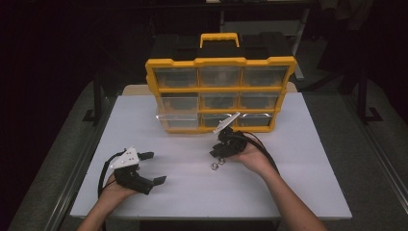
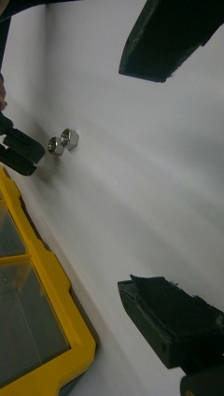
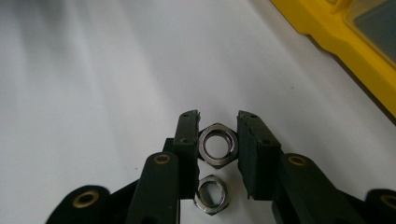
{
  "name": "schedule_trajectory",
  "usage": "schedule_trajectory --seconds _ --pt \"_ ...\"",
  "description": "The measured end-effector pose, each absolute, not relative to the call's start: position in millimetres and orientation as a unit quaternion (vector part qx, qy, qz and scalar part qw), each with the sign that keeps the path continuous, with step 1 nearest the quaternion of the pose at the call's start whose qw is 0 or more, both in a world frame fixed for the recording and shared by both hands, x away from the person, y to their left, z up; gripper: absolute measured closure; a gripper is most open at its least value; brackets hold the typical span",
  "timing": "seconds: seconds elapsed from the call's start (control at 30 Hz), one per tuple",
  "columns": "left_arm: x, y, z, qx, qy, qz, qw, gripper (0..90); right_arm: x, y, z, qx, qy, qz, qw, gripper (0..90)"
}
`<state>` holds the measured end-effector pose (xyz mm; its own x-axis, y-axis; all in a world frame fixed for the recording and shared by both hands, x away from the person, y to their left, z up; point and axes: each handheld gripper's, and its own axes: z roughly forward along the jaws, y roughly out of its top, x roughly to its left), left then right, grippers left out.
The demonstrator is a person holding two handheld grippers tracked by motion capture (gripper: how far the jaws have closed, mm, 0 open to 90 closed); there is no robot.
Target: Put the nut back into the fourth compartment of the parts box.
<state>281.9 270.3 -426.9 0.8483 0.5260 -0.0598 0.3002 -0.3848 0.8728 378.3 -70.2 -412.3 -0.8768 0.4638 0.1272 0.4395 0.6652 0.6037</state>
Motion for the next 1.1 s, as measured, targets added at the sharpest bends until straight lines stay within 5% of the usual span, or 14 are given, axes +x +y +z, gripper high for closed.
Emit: schedule_trajectory --seconds 1.1 --pt "280.7 268.9 -427.3 0.823 0.251 0.114 0.497 0.3 382.4 -75.6 -341.6 0.244 0.899 0.364 0.024 69.2"
